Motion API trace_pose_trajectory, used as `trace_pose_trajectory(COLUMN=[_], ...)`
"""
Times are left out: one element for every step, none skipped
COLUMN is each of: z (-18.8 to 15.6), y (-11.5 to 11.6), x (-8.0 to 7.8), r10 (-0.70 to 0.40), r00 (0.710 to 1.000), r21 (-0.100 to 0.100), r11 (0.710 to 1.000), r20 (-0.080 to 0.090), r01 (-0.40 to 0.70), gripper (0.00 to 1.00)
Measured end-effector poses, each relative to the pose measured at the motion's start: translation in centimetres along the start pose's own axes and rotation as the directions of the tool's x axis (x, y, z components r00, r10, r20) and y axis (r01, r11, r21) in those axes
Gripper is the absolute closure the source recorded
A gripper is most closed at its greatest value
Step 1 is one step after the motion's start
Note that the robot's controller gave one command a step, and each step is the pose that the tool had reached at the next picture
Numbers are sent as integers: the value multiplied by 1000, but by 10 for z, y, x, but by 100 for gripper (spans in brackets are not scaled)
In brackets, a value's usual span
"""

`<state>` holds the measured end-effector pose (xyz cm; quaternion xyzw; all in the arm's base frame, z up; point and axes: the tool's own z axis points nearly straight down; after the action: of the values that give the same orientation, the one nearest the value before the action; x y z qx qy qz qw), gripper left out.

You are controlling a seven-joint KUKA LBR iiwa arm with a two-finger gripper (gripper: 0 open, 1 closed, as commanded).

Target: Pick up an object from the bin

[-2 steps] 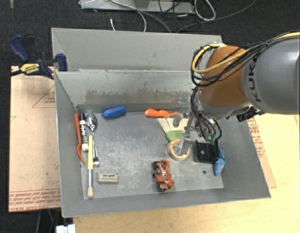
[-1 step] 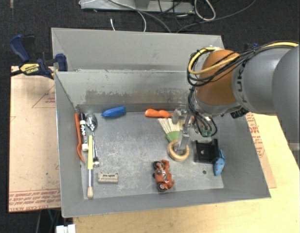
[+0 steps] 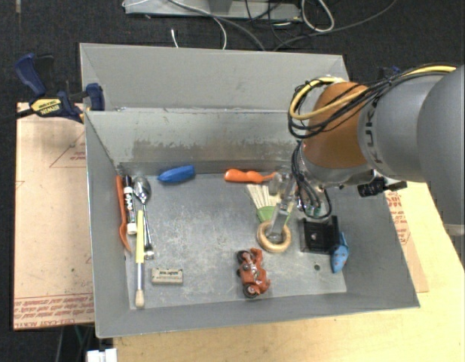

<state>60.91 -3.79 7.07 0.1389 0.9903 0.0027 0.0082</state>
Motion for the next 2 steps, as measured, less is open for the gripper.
trace_pose_trajectory(z=[0, -2], y=[0, 1], x=[-13, -2], r10=[-149, 2], r00=[989, 1000], r21=[0, -1], r11=[989, 1000], r20=[2, 0], r01=[149, -2], gripper=[0, 100])
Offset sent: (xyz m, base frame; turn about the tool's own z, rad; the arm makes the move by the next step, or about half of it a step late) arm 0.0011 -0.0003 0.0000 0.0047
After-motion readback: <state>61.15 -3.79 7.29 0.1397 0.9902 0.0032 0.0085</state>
